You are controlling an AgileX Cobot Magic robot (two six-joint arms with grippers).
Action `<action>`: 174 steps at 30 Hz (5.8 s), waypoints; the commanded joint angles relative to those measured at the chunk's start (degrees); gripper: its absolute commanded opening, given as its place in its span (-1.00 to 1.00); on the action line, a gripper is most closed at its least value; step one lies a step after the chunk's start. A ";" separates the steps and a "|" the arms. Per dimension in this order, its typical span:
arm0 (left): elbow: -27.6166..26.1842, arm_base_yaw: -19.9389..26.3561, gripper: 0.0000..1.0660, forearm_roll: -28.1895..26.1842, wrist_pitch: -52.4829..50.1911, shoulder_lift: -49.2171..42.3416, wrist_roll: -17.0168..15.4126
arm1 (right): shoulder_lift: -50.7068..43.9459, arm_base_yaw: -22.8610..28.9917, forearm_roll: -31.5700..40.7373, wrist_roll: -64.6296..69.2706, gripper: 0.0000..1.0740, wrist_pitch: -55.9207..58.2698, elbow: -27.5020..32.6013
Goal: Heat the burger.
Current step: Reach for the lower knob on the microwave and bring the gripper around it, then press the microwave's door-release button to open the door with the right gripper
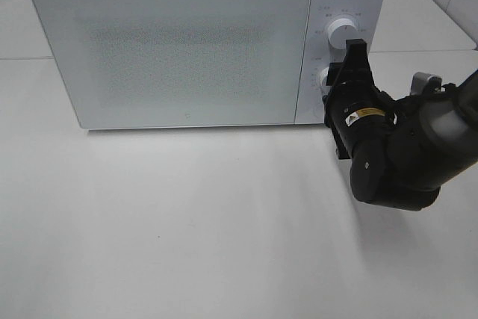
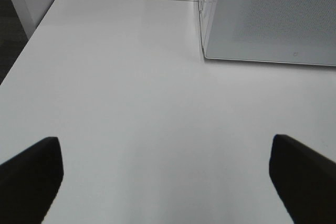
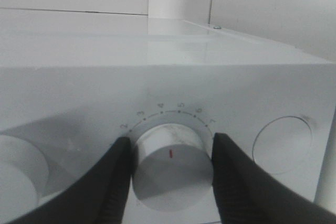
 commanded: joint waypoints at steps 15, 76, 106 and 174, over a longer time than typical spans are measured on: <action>0.06 -0.17 0.86 0.06 0.11 -0.63 -0.40 | -0.29 0.34 -10.66 9.57 -1.00 -12.78 -2.01; 0.06 -0.17 0.86 0.06 0.11 -0.63 -0.40 | -3.27 0.52 1.09 -0.63 0.24 -12.78 2.64; 0.06 -0.17 0.86 0.06 0.11 -0.63 -0.40 | -35.92 0.34 -13.41 -34.72 0.24 14.90 18.85; 0.06 -0.17 0.83 0.06 0.11 -0.63 -0.40 | -120.66 -31.05 -36.61 -77.01 0.39 130.18 0.23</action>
